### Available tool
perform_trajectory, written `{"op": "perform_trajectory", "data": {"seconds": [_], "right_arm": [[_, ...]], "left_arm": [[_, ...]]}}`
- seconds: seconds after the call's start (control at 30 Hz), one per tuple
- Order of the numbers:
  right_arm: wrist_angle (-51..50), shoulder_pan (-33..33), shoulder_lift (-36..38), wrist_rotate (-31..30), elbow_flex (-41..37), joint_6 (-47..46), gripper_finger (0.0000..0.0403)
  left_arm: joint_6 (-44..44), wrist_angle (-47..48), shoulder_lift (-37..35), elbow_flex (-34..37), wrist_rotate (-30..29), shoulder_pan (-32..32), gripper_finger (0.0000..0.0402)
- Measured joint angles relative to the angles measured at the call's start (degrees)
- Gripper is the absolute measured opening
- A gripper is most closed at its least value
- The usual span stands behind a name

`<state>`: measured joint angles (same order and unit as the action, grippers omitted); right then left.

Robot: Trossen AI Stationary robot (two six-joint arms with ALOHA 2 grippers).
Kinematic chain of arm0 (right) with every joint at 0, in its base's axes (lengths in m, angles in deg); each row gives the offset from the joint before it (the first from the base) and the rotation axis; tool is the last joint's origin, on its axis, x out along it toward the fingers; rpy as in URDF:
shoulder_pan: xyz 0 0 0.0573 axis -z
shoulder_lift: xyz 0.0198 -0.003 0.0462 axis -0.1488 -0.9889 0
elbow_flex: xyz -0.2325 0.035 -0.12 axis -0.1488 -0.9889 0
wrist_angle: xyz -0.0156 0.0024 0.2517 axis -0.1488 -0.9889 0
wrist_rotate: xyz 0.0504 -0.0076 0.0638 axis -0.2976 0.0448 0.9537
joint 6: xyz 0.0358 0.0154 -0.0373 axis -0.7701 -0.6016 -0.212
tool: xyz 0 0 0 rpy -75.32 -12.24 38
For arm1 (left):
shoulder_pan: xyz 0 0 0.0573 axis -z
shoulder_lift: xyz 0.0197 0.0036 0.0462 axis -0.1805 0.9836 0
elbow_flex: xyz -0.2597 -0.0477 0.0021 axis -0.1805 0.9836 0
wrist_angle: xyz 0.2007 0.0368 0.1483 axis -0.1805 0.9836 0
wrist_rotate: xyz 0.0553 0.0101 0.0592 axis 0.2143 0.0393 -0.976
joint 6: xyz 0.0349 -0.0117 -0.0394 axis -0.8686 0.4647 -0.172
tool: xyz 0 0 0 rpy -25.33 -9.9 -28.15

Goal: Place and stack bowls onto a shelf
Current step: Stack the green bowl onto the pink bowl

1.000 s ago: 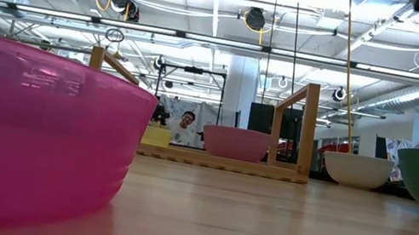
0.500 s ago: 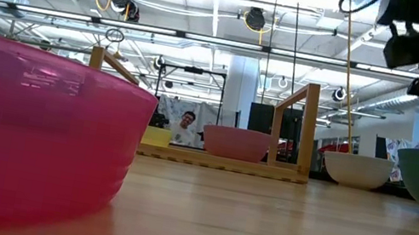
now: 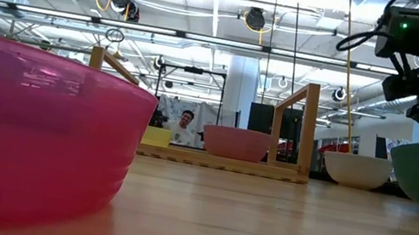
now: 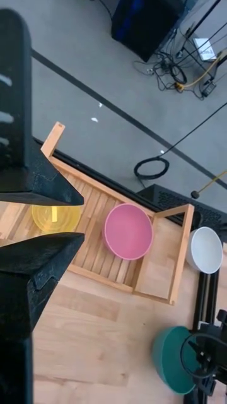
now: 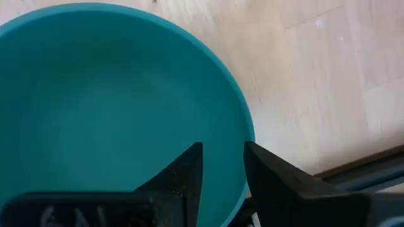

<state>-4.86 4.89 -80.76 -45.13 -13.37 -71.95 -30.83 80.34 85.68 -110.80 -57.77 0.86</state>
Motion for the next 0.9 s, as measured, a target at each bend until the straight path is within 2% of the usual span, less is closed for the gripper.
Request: {"op": "perform_trajectory", "data": {"seconds": [0.43, 0.57, 0.9], "right_arm": [[1.05, 0.00, 1.08, 0.06, 3.24, 1.13, 0.0109], [0.93, 0.14, 1.09, -1.89, 4.20, 2.52, 0.0109], [0.77, 4.37, -2.55, -1.44, 4.20, 3.53, 0.0109]], "left_arm": [[0.88, 0.00, 0.04, 0.00, 0.09, 0.00, 0.0086], [0.78, 0.00, 0.04, 0.00, 0.09, 0.00, 0.0086], [0.87, 0.02, 0.04, 0.00, 0.09, 0.00, 0.0086]]}}
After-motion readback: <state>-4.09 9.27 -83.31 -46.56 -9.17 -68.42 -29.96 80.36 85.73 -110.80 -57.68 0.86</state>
